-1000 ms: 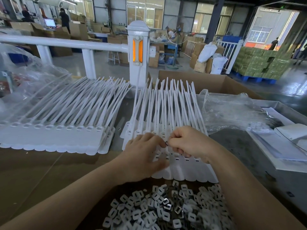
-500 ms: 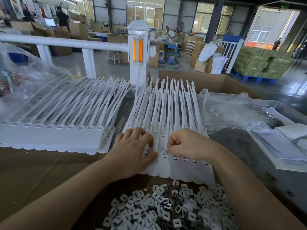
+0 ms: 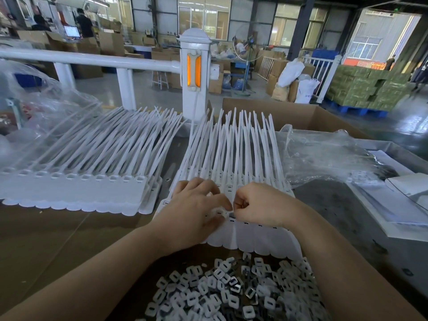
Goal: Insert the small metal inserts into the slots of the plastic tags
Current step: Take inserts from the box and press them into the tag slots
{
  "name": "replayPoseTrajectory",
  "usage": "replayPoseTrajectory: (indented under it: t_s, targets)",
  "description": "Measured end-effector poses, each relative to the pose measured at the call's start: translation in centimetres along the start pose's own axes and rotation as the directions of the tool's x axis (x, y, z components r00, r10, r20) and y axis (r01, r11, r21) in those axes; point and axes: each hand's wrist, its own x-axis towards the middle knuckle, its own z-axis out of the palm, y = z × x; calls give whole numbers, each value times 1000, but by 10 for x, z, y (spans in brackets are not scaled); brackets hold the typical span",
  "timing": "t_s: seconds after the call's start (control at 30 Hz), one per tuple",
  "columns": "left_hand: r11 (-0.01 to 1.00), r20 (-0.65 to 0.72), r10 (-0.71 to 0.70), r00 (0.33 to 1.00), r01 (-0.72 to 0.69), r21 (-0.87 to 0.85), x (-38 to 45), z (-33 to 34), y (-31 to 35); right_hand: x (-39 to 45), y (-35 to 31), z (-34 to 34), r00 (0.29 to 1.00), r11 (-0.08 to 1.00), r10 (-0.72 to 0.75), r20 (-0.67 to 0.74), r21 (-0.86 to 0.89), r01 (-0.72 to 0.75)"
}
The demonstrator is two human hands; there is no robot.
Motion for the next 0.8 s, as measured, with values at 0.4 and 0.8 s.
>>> replayPoseTrajectory:
  t_s: [0.4,0.8]
  targets:
    - [1000,-59,11,998,-10,19,-1,-2,8,-1,10,-1,995,958,94,-13,274,-87]
    - [994,15,73,997,-72,-80,1,-9,8,-1,10,-1,993,946,117,-7,305,-109]
